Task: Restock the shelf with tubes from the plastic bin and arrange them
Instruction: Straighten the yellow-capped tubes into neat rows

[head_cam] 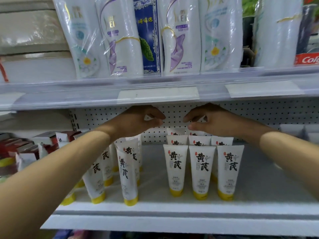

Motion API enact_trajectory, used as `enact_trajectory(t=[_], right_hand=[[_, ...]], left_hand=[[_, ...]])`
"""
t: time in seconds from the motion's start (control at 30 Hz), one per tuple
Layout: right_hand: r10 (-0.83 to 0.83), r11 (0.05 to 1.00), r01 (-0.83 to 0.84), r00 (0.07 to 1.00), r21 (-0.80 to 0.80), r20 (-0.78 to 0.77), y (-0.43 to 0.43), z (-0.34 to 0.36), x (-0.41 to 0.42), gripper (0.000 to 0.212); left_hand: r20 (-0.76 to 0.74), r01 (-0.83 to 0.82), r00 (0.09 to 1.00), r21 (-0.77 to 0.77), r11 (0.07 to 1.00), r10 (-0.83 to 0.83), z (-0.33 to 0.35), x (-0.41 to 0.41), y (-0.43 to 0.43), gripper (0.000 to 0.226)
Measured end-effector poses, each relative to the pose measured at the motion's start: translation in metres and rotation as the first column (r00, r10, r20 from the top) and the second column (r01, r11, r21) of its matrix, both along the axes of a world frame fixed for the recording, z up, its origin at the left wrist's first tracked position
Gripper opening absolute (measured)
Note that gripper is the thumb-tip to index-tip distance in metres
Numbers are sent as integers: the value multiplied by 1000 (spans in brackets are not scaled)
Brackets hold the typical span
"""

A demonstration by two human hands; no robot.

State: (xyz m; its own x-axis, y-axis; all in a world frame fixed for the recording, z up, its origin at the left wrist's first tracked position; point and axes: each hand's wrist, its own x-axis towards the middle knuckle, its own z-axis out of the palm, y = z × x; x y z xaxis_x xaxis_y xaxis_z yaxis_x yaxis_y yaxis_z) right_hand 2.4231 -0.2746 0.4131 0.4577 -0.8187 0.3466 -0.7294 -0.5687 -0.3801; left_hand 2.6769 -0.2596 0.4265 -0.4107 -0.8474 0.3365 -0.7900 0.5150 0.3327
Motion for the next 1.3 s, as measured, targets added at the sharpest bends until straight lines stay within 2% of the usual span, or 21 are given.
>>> enact_trajectory(t=[0.2,0.37,0.5,0.63,0.7,0.73,1.1,1.3], right_hand=[[141,990,-139,989,39,-53,24,-2,28,20],[119,992,-112,981,50,-152,36,-10,50,26],[45,997,-28,974,77,-224,42,-11,60,33],[-11,995,43,949,94,-316,41,-14,67,33],[-13,996,44,935,79,-354,39,-17,70,17],[-15,996,47,931,77,-365,37,-19,71,9],[-39,992,77,944,102,-327,32,-28,76,29],[-5,991,44,956,127,-292,32,-29,72,22]], left_hand=[[50,-117,992,62,991,114,-6,25,35,19],[-21,-160,986,140,977,165,-20,48,52,27],[151,-137,983,208,968,107,-21,69,61,39],[357,-181,923,62,982,147,-30,70,57,39],[408,-171,899,0,985,156,-36,65,53,37],[414,-162,898,-5,987,149,-36,63,51,36],[411,-98,900,-134,986,145,-39,23,32,27],[374,-78,921,-100,992,110,-39,23,28,29]])
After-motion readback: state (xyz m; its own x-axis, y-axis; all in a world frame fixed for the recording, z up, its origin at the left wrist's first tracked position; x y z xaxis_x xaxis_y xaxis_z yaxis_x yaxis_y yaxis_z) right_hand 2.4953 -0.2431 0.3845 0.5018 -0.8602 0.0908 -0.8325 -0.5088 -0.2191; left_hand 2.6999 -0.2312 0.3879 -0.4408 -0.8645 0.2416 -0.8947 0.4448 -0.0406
